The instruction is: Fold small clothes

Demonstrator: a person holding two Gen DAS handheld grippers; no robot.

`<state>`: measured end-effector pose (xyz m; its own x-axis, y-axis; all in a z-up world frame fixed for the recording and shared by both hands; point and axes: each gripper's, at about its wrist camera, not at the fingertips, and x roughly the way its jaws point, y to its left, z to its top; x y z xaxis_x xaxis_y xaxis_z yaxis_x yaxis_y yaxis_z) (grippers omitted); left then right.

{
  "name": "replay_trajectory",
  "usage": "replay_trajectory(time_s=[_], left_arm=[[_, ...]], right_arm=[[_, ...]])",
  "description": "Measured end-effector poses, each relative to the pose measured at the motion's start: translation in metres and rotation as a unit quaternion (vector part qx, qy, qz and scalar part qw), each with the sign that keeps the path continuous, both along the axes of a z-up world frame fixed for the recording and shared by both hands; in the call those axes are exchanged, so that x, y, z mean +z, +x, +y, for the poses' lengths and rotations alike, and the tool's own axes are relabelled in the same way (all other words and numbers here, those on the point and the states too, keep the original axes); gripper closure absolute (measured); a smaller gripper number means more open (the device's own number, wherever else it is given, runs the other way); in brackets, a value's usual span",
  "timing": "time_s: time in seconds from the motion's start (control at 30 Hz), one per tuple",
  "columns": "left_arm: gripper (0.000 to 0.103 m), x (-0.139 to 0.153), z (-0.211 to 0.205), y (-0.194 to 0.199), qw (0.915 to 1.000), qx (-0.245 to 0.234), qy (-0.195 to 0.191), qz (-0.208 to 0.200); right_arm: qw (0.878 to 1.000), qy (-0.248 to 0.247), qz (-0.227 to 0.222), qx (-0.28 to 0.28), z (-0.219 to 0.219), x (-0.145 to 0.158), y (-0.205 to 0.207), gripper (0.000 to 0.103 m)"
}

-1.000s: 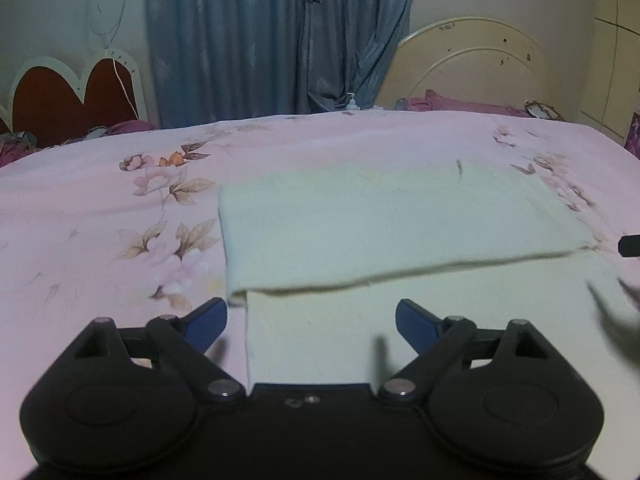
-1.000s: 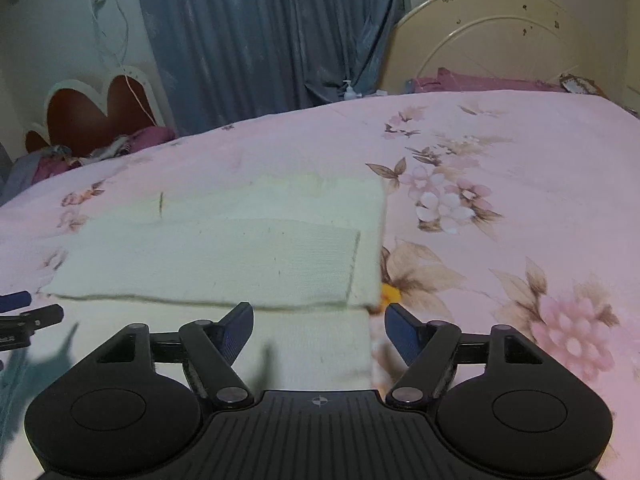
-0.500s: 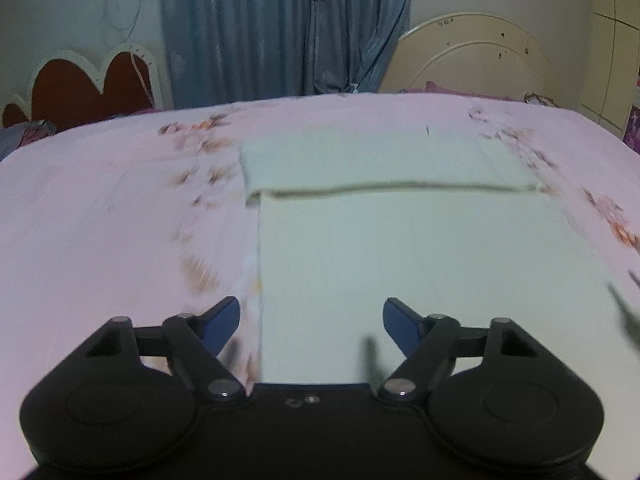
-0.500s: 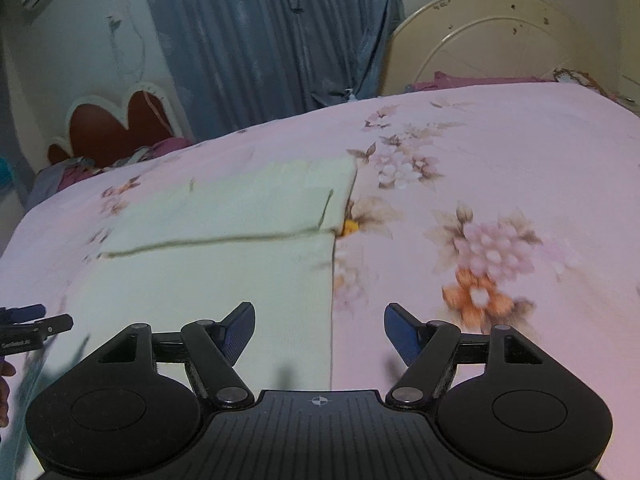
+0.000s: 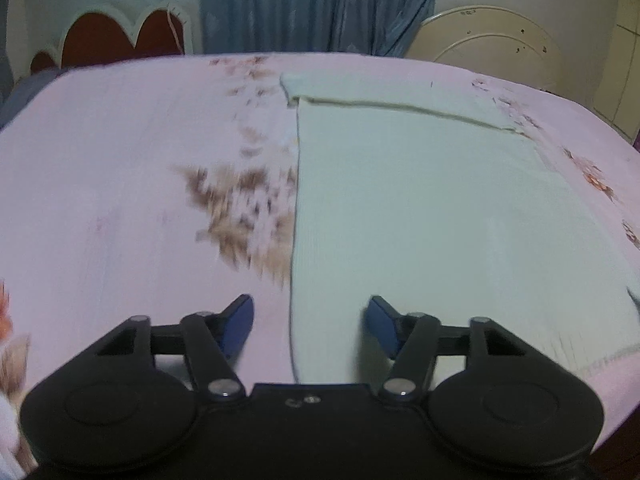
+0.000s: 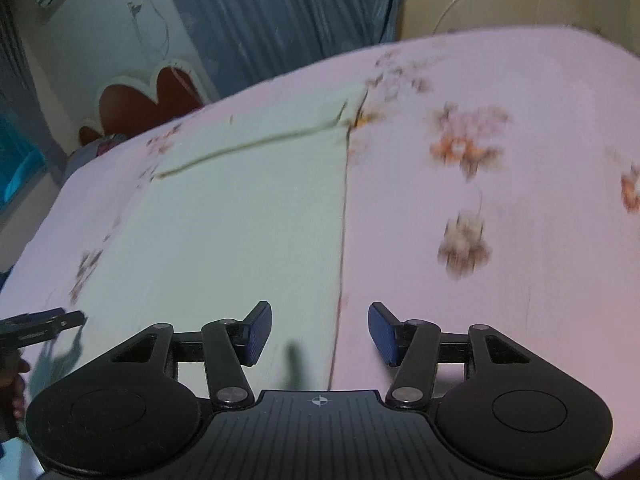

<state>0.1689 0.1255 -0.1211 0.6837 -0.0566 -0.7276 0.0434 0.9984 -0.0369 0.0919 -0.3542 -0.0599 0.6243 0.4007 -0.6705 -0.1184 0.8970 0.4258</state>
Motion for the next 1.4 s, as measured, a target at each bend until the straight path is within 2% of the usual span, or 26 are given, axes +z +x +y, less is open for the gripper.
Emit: replay_trajectory(time_s=[0.13,0.27,0.4,0.47,0.6,0.67,0.7,0.73,0.77,0.8,0.9,0.97,1.0,1.07,1.1,1.17,1.27,1.4], left_arm=[[0.047,-0.001,0.012,-0.016,0.9992,0.013,-0.039,0.001],[0.052,-0.001,0.027,-0.023,0.9943,0.023,-0.104,0.008],[0.057,-0.007,0.041,-0.027,0.9817,0.017,-0.188,0.023],[0.065,-0.011,0.045,-0.026,0.9740,0.013,-0.224,0.032],[0.066,-0.023,0.050,-0.023,0.9596,0.013,-0.278,0.041],[0.068,-0.028,0.054,-0.020,0.9518,0.017,-0.303,0.043],[0.070,-0.029,0.055,-0.018,0.9494,0.018,-0.310,0.045],[0.075,-0.030,0.056,-0.017,0.9482,0.019,-0.313,0.049],[0.094,-0.029,0.056,-0.015,0.9480,0.018,-0.314,0.053],[0.099,-0.028,0.056,-0.015,0.9476,0.014,-0.315,0.052],[0.099,-0.021,0.056,-0.022,0.9456,0.004,-0.325,0.016],[0.099,-0.028,0.052,-0.021,0.9604,0.015,-0.276,0.039],[0.099,-0.034,0.049,-0.019,0.9632,0.013,-0.264,0.047],[0.099,-0.036,0.050,-0.021,0.9600,0.020,-0.277,0.039],[0.099,-0.034,0.051,-0.021,0.9592,0.022,-0.280,0.034],[0.099,-0.029,0.053,-0.025,0.9558,0.025,-0.293,0.013],[0.100,-0.019,0.058,-0.025,0.9496,0.034,-0.311,-0.014],[0.100,0.004,0.066,-0.007,0.9391,0.041,-0.337,-0.053]], right_arm=[[1.000,0.018,0.019,-0.004,-0.003,-0.011,-0.015,0.049],[0.998,0.057,0.032,-0.019,-0.013,-0.017,-0.022,0.049],[0.992,0.111,0.047,-0.030,-0.023,-0.022,-0.022,0.049],[0.989,0.133,0.060,-0.027,-0.023,-0.026,-0.021,0.049],[0.985,0.159,0.066,-0.005,-0.012,-0.029,-0.021,0.049],[0.984,0.164,0.070,0.002,-0.009,-0.030,-0.019,0.061],[0.983,0.168,0.079,0.006,-0.007,-0.032,-0.017,0.082],[0.982,0.168,0.083,0.008,-0.006,-0.034,-0.015,0.097],[0.983,0.164,0.081,0.010,-0.006,-0.034,-0.015,0.098],[0.984,0.162,0.076,0.011,-0.006,-0.032,-0.016,0.099],[0.983,0.175,0.048,0.010,-0.013,-0.018,-0.024,0.099],[0.983,0.179,0.033,0.005,-0.018,-0.013,-0.029,0.099],[0.984,0.172,0.038,0.008,-0.017,-0.017,-0.028,0.099],[0.990,0.125,0.067,0.017,-0.010,-0.028,-0.022,0.099],[0.989,0.130,0.065,0.019,-0.008,-0.031,-0.022,0.099],[0.989,0.138,0.049,0.020,-0.009,-0.025,-0.023,0.099],[0.992,0.124,0.010,0.033,-0.008,-0.005,-0.018,0.099],[0.992,0.122,-0.032,0.027,-0.010,0.021,0.000,0.099]])
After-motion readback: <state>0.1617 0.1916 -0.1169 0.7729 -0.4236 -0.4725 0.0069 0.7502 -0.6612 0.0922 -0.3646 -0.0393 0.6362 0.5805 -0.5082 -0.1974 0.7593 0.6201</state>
